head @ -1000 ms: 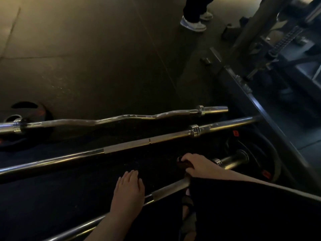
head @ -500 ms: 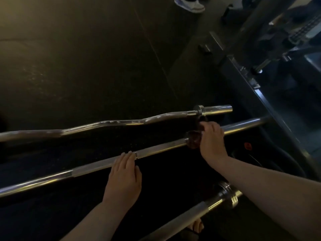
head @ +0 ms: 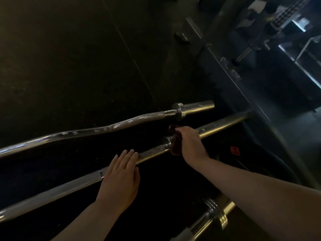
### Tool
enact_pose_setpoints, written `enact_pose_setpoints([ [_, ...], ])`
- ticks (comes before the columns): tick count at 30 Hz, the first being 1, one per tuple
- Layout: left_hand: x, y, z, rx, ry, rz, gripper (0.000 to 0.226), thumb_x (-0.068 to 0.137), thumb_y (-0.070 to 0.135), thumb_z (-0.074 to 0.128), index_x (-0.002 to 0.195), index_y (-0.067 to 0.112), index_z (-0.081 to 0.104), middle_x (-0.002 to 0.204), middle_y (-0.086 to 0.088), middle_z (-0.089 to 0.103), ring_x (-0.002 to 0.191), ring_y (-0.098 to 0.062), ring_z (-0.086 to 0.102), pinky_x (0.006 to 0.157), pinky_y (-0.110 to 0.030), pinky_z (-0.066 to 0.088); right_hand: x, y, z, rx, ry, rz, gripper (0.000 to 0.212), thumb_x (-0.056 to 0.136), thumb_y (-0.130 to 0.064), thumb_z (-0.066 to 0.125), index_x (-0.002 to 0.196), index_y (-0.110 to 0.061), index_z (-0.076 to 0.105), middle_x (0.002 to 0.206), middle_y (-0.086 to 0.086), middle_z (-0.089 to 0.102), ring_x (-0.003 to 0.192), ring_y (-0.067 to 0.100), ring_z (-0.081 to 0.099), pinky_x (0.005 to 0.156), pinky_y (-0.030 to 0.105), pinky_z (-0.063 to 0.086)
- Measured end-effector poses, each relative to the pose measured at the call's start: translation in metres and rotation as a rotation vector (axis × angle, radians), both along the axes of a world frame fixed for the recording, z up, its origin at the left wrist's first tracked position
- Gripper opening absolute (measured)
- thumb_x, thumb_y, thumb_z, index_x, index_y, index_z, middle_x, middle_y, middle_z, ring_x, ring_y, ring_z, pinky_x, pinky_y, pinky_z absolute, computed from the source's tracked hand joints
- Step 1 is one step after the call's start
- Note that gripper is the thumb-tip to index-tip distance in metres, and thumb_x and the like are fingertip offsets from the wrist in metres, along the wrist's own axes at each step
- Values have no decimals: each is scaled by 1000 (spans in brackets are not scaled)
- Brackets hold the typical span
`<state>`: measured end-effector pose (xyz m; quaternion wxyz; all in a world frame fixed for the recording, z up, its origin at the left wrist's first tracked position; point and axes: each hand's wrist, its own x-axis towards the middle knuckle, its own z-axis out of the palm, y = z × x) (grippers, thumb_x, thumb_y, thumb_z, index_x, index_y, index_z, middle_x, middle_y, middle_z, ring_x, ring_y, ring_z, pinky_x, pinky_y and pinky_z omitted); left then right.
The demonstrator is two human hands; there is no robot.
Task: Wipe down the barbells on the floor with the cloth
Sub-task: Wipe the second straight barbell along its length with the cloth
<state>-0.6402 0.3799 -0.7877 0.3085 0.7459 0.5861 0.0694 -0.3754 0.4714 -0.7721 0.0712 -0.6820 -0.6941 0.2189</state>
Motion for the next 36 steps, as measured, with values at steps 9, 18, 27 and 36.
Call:
enact_pose_setpoints([
  [9,16,3,4,-20,59,67,91,83,57,-17,161,23,14,168,7,9,151,-5,-10,123,-30,-12,-4,32,2,8,-21,-320,43,100,-18,56,142,-17,52,147,0,45,144,25,29,121,45,28],
  [18,21,9,8,-18,68,20,93,81,56,-19,161,20,10,168,6,4,152,-6,-10,122,-30,-12,40,62,0,35,-32,-736,65,94,-19,66,152,-15,36,160,3,27,148,30,22,124,48,24],
  [27,41,23,-10,50,-14,-108,86,85,61,-30,157,25,3,165,8,-3,150,-5,-13,122,-30,-12,17,31,-19,191,132,-707,46,107,-21,43,153,-18,38,162,-3,25,153,21,16,125,44,22],
  [36,47,26,-8,47,5,-103,84,90,57,-19,160,22,9,166,8,2,152,-6,-7,124,-31,-9,45,77,-4,23,263,-1065,73,98,-25,56,160,-33,17,166,-4,13,151,26,22,122,50,27],
])
